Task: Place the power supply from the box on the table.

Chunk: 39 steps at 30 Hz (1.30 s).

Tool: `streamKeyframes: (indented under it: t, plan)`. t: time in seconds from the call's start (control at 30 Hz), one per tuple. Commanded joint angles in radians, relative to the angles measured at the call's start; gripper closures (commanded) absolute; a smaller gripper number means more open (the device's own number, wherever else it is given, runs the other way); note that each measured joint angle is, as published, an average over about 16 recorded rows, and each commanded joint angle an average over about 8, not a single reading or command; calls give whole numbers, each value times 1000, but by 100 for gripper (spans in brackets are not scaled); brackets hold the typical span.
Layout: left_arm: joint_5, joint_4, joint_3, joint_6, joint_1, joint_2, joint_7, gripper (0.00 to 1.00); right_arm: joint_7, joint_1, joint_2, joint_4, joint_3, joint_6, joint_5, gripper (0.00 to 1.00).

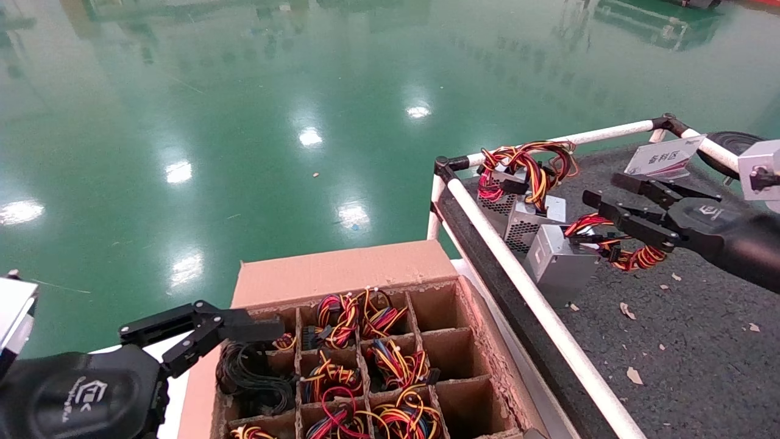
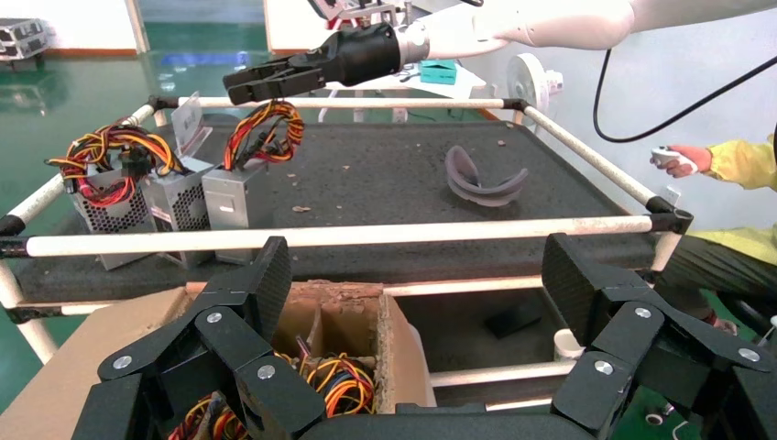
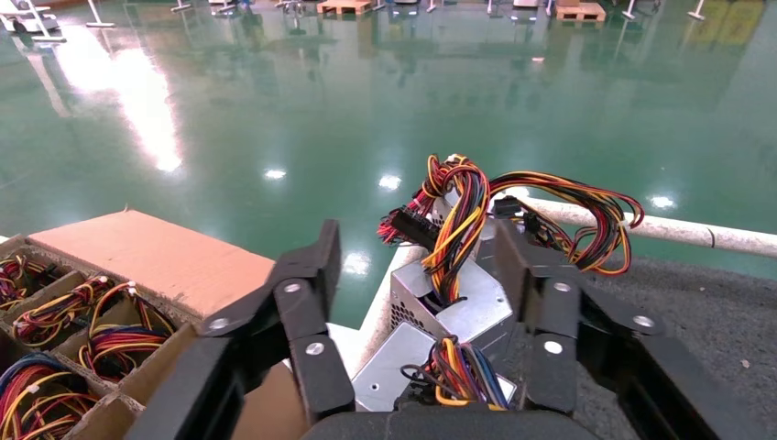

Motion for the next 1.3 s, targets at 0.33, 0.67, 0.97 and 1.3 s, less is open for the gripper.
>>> streamKeyframes:
  t: [0.33,0.67,0.97,1.3]
  plan:
    - [0,0,0,0,0,0,0,0,21,-24,8,55,1,-7,18,0]
    - [0,0,0,0,0,0,0,0,87,-102,32,233,-1,-29,69,0]
    - [0,0,0,0,0,0,0,0,149,-174,55,397,-2,-49,116,0]
    - [0,0,0,0,0,0,0,0,217,-254,79,579,-4,-71,169,0]
